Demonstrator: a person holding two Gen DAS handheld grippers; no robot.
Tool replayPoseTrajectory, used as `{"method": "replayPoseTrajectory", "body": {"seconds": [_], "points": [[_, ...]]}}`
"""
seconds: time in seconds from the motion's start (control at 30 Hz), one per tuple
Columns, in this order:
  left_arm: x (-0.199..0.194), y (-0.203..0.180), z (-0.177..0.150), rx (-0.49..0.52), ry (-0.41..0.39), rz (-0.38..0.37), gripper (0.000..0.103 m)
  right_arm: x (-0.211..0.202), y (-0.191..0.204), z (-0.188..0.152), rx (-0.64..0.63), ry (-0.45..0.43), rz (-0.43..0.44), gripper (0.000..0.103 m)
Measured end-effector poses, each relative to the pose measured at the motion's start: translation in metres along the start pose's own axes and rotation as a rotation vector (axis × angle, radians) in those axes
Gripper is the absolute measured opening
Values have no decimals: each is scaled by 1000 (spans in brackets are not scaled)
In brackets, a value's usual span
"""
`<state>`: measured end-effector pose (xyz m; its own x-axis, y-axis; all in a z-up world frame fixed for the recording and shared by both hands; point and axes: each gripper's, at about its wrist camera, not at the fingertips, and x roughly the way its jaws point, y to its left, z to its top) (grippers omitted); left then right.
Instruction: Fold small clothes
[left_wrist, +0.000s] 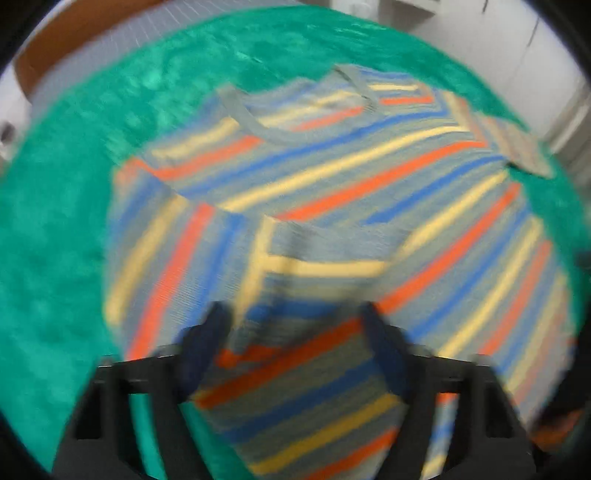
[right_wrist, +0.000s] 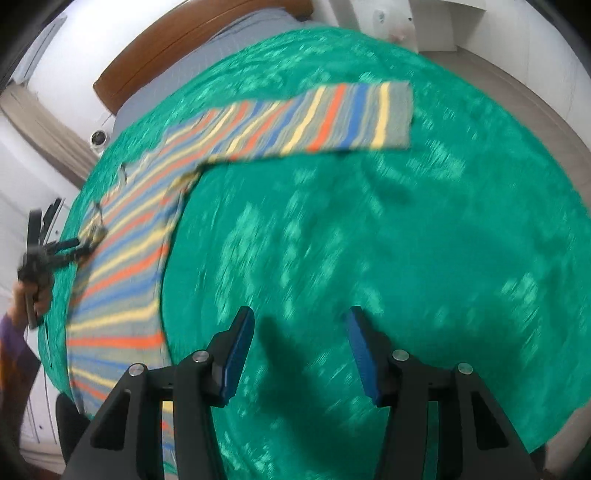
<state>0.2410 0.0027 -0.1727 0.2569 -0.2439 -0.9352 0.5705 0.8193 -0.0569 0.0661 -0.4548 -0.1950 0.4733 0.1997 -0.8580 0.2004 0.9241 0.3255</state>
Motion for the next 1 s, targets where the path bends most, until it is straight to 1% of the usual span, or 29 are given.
{"method": "replayPoseTrajectory", "body": {"seconds": [0.03, 0.07, 0.1, 0.13, 0.17, 0.2, 0.23, 0.3, 0.33, 0.4, 0.43, 0.47, 0.5, 0.53, 0.57, 0.6, 0.63, 0.67, 0.7, 0.73, 0.77, 0.83, 0.87, 0.9, 0.93, 1.0], "points": [[-1, -6, -6, 32, 19, -42, 51, 1, 3, -3, -5, -4, -2, 53], [-5, -15, -14, 95, 33, -85, 50, -1, 4, -4, -7, -6, -2, 54], [-11, -24, -23, 163, 51, -135, 42, -2, 6, -5, -9, -7, 2, 54], [-16, -31, -31, 208, 72, -170, 38, -3, 7, -6, -10, -8, 5, 54], [-22, -34, -38, 244, 90, -185, 36, -4, 7, -7, -9, -11, 7, 54], [-27, -36, -43, 263, 92, -165, 37, -5, 7, -6, -9, -13, 6, 54], [-31, -36, -46, 266, 84, -130, 41, -6, 7, -7, -11, -15, 3, 54], [-37, -31, -44, 231, 47, -68, 63, -7, 6, -9, -13, -17, 0, 54], [-41, -30, -40, 212, 10, -32, 66, -5, 7, -9, -9, -14, 0, 54], [-40, -30, -35, 210, -23, -11, 73, -3, 3, -9, 16, -10, 5, 54], [-39, -35, -31, 213, -27, -3, 76, -3, 2, -10, 23, -12, 5, 54], [-34, -45, -25, 225, -23, 5, 84, -4, 2, -11, 24, -15, 3, 54], [-32, -52, -22, 240, -21, 10, 89, -4, 3, -12, 19, -19, -3, 54], [-27, -60, -21, 265, -23, 24, 89, -4, 4, -13, 15, -20, -7, 54], [-21, -67, -22, 293, -19, 63, 89, -4, 4, -14, 14, -22, -7, 55], [-11, -67, -21, 303, -1, 111, 81, -4, 5, -15, 17, -25, -4, 55], [-2, -67, -20, 294, 24, 138, 68, -5, 5, -16, 20, -28, -2, 55], [7, -62, -17, 254, 54, 135, 26, -5, 5, -16, 23, -30, 0, 55], [7, -56, -15, 209, 57, 124, 5, -6, 4, -17, 27, -32, 4, 55], [1, -47, -14, 163, 38, 117, 5, -7, 4, -18, 29, -35, 7, 55], [-15, -31, -14, 96, -17, 106, 5, -8, 4, -18, 28, -39, 6, 55], [-44, 2, -16, -32, -101, 108, 4, -11, 5, -20, 16, -47, -1, 55], [-65, 34, -22, -148, -162, 127, 4, -12, 6, -21, 10, -52, -5, 55], [-79, 59, -29, -239, -200, 151, 4, -12, 6, -22, 5, -60, -8, 55], [-95, 100, -41, -387, -243, 201, 4, -13, 6, -22, 3, -63, -8, 55], [-110, 155, -66, -596, -276, 286, 4, -11, 5, -23, 8, -64, -8, 55]]}}
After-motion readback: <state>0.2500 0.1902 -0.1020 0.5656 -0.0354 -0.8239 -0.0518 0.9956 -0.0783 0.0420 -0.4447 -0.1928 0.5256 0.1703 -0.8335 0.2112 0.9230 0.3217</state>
